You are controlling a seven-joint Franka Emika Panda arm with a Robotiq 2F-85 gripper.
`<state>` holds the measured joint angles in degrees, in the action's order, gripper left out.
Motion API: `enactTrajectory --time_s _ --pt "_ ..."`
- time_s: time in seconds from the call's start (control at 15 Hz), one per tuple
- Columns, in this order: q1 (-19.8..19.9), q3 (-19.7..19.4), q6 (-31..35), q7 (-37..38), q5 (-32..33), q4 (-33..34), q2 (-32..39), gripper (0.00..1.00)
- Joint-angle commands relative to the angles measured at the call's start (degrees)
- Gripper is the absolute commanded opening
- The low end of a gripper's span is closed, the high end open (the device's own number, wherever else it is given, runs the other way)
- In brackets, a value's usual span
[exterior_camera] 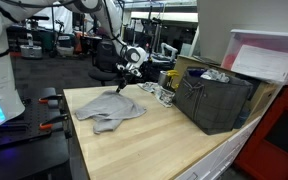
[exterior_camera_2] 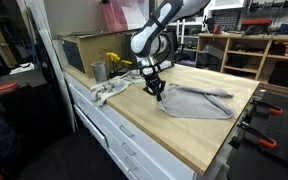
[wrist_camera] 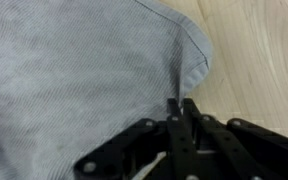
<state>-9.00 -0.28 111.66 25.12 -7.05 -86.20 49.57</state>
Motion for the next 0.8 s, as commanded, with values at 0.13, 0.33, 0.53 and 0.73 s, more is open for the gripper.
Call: enactTrajectory --time_s 0.13,0.33,0.53,0.73 --pt "0.3 -0.6 -4.2 2.1 -0.8 1.0 0.1 0.15" --pt "0.5 0.4 -5.0 2.0 -2.2 0.9 0.8 0.40" --pt "0.7 1.3 -4.3 1.9 -4.6 1.1 1.8 0.63" --pt "0.9 1.3 -3.8 2.4 -6.2 0.2 2.2 0.32"
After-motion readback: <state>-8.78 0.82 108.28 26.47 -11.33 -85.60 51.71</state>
